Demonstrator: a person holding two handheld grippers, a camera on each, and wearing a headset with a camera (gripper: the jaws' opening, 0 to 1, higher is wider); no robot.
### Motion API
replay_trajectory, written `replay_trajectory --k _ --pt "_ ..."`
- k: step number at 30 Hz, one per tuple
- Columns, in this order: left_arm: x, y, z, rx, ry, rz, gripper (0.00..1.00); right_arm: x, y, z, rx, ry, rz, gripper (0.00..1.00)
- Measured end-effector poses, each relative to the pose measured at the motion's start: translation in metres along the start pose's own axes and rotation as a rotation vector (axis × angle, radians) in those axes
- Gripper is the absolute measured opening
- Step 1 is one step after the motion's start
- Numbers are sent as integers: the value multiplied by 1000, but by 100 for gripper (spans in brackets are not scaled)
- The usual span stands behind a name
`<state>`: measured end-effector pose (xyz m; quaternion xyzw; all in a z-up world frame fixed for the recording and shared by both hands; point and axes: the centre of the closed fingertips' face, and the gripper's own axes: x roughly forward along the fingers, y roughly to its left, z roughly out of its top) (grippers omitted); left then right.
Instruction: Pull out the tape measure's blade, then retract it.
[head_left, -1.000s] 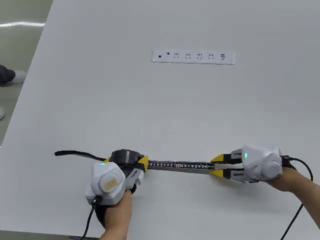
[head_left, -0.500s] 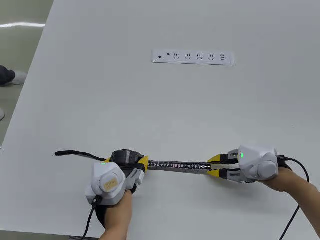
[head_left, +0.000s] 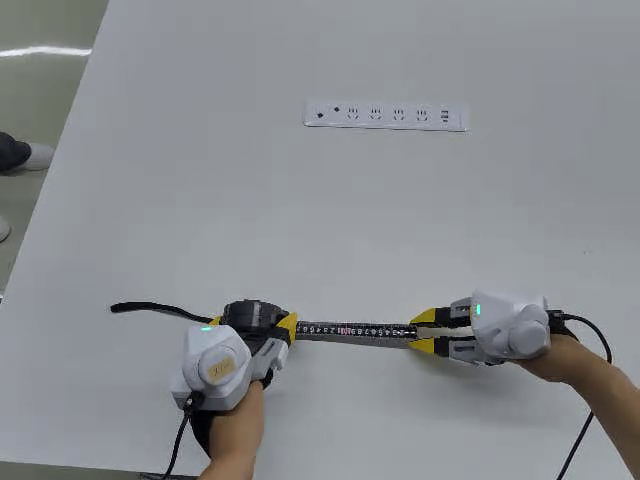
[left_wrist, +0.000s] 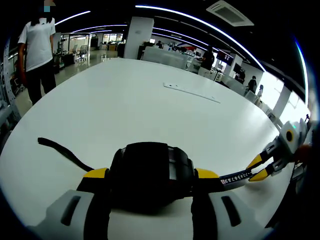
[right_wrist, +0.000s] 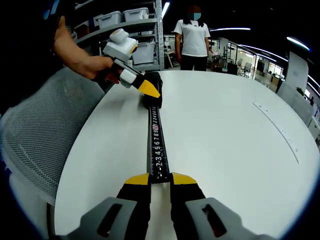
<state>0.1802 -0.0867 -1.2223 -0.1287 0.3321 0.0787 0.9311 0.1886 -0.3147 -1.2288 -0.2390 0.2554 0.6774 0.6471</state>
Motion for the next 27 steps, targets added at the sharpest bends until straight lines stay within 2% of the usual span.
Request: replay_trajectory --k 27 --pt "-1 0 -1 -15 7 -10 62 10 -2 10 3 -8 7 12"
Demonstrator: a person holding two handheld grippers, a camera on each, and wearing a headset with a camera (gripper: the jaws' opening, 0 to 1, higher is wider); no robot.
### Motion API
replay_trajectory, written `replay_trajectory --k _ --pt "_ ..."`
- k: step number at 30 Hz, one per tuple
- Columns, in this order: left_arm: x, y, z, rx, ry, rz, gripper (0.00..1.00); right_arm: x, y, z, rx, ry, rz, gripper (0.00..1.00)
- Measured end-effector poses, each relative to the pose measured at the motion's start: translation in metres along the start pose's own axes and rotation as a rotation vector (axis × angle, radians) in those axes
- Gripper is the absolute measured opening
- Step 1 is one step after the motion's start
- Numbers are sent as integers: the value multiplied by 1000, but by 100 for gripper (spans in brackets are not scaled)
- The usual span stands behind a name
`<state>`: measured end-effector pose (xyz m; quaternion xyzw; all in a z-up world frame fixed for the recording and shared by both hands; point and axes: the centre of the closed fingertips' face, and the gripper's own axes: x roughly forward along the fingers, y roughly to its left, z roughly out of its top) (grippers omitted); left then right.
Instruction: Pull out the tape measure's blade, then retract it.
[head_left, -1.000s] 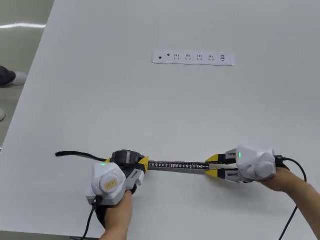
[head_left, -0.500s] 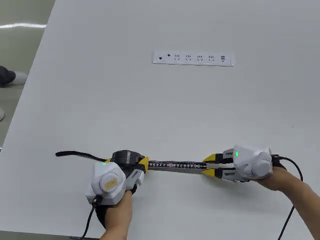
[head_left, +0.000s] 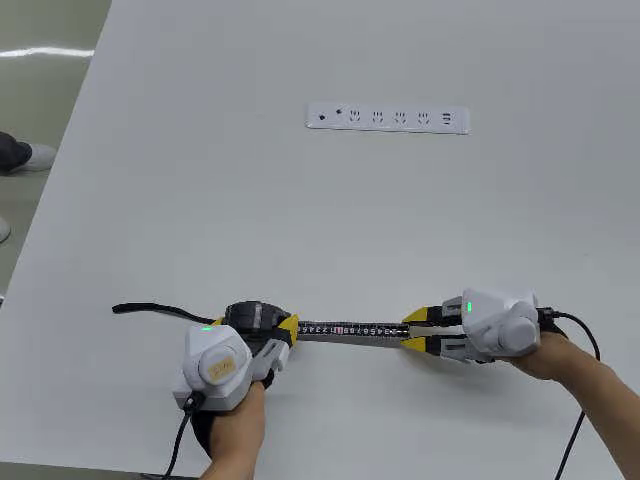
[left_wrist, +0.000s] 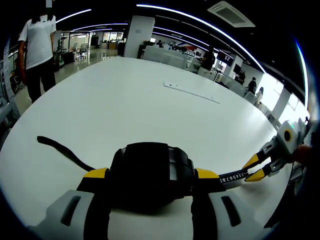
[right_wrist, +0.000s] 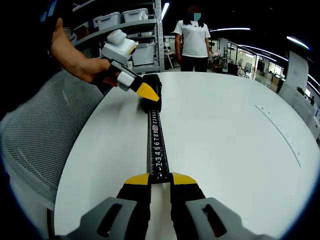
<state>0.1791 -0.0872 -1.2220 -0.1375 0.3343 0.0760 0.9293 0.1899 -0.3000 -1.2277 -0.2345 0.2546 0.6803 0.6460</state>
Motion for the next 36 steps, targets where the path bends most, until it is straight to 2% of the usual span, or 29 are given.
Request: replay_trajectory --k 36 --pt "-1 -1 0 -9 8 -10 62 7 -2 7 -11 -3 3 12"
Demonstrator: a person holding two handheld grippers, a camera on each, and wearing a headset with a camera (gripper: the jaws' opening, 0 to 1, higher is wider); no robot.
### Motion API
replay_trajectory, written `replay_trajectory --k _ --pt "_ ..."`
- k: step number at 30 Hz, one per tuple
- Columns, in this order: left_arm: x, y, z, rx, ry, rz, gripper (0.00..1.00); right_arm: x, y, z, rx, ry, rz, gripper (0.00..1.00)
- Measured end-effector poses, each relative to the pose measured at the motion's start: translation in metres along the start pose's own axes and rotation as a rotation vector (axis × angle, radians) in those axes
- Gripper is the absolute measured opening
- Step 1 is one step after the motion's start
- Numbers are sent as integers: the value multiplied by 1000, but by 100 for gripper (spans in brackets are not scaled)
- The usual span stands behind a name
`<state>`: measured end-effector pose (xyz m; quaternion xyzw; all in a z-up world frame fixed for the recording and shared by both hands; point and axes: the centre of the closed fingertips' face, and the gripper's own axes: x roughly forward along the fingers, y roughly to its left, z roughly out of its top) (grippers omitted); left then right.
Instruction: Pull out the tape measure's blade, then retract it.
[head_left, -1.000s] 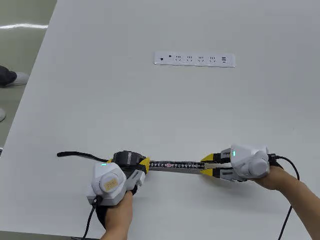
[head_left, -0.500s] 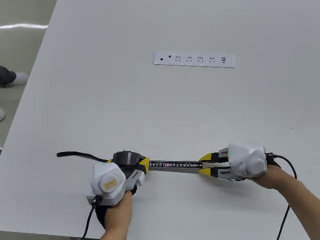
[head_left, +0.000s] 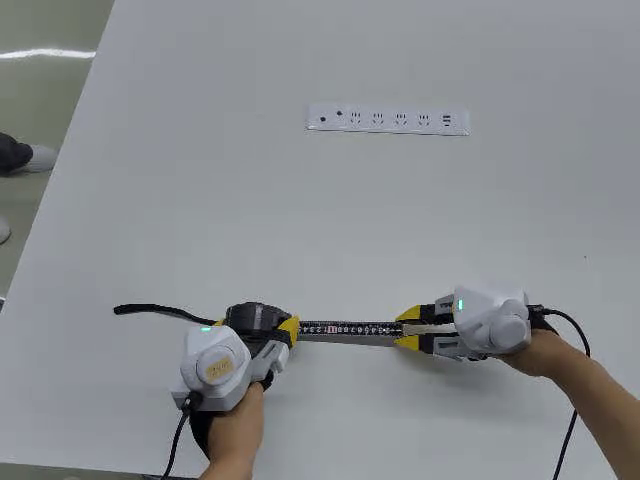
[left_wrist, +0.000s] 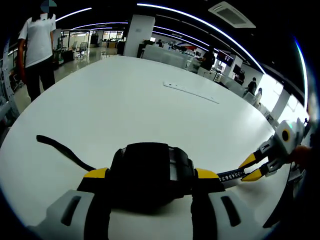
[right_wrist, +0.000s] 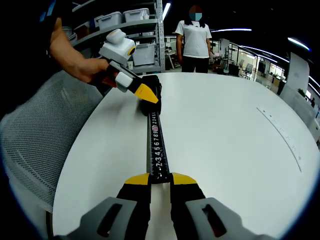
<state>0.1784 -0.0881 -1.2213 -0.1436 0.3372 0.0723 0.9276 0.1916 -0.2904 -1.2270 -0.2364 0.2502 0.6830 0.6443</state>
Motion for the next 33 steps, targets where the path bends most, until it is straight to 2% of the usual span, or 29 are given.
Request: replay_trajectory --k 9,26,33 --pt "0 0 0 -6 2 -6 62 0 0 0 -1 -1 -1 12" --pt "0 -2 1 29 -24 29 66 0 -2 1 1 -12 -6 12" --pt "4 -1 -1 93 -12 60 68 0 -2 3 2 -15 -7 12"
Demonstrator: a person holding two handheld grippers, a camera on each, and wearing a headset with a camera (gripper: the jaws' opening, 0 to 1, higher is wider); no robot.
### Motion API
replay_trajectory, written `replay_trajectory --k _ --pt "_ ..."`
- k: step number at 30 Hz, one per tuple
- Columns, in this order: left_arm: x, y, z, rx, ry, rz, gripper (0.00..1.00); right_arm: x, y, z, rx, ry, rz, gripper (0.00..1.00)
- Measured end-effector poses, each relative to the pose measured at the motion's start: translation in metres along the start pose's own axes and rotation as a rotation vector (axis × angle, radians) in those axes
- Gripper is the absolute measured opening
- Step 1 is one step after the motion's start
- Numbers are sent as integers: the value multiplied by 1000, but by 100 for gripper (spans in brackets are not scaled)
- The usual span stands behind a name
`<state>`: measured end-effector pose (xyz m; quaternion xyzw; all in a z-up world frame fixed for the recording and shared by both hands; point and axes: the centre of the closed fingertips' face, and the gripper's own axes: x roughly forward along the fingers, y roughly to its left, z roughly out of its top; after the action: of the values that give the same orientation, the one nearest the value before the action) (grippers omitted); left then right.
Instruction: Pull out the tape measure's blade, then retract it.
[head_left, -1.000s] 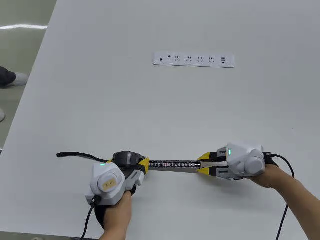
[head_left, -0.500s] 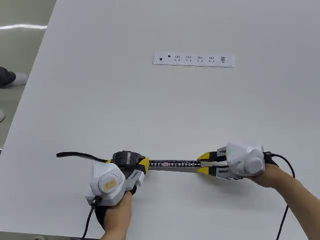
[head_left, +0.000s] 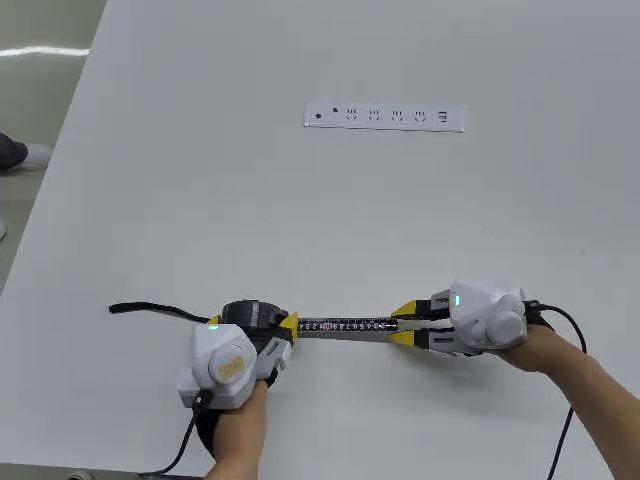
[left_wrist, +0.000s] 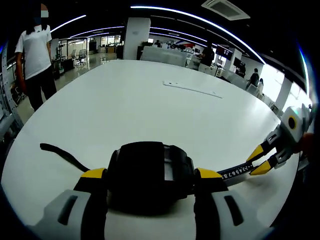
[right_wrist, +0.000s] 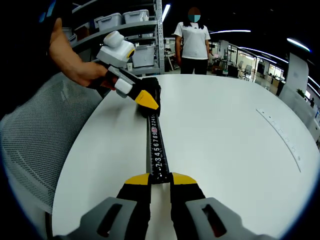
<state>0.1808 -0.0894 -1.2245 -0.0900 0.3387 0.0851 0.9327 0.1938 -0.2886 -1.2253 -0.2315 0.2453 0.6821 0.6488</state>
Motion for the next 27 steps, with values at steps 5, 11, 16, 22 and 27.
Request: replay_trajectory --k 5,11,16,22,27 --pt "1 2 2 2 -6 15 70 0 0 1 1 -2 -2 12" --pt "2 3 4 -19 -12 23 70 0 0 1 1 -4 -3 12" --pt "2 3 3 -12 -3 19 69 0 1 1 2 -2 -3 12" --pt "2 2 2 1 7 16 67 0 1 0 5 0 -2 12" --pt "1 3 2 -1 13 9 66 0 1 0 5 0 -5 12"
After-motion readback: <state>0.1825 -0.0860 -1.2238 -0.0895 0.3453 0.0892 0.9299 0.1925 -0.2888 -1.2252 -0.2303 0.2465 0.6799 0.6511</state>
